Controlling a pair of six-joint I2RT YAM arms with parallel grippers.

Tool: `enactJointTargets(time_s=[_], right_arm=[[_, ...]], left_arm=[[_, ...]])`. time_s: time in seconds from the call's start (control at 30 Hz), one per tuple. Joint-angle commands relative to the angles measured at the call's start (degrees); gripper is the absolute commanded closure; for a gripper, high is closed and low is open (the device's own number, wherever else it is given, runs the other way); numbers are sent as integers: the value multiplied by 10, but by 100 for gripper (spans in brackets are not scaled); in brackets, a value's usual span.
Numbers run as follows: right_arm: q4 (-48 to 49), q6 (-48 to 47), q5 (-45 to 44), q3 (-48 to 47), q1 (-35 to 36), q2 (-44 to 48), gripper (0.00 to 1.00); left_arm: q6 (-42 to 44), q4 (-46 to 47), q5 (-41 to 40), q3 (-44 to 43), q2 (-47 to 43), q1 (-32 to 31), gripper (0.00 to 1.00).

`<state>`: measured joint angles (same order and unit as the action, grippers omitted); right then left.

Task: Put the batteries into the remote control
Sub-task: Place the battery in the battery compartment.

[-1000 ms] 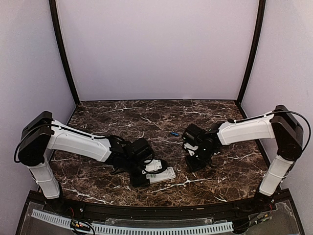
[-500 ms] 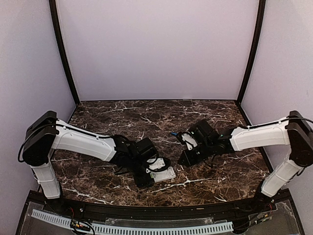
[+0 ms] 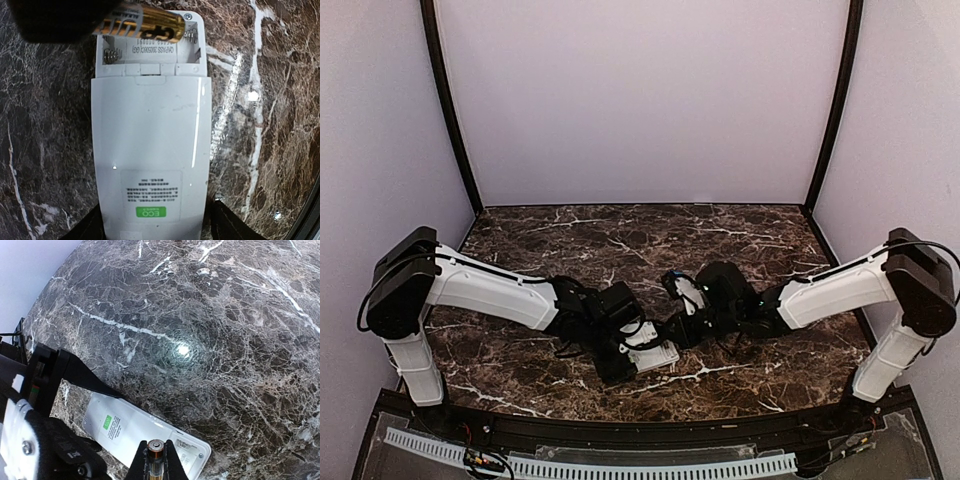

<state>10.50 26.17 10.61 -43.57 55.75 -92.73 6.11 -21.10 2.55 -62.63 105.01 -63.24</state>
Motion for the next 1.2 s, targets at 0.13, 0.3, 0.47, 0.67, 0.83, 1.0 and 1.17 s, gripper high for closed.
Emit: enactJointTargets(time_s=[0.13, 0.3, 0.47, 0.67, 0.83, 1.0, 1.17], right_arm=[[68, -10, -29, 28, 4, -22, 100], [83, -40, -25, 27, 3, -38, 100], [78, -64, -35, 29, 3, -44, 100], [74, -85, -56, 49, 4, -22, 100], [89, -96, -53, 64, 4, -34, 100], [85, -102, -63, 67, 5, -29, 100], [37, -104, -73, 53, 6, -24, 100]], left_arm=[[-7, -17, -2, 9, 21, -5, 31], [-7, -15, -4, 9, 20, -5, 29], [-7, -14, -4, 9, 20, -5, 29], [-7, -15, -5, 9, 20, -5, 29], [-7, -15, -8, 8, 21, -5, 29], [-7, -15, -9, 7, 21, -5, 29], [-6, -16, -9, 6, 24, -5, 29]])
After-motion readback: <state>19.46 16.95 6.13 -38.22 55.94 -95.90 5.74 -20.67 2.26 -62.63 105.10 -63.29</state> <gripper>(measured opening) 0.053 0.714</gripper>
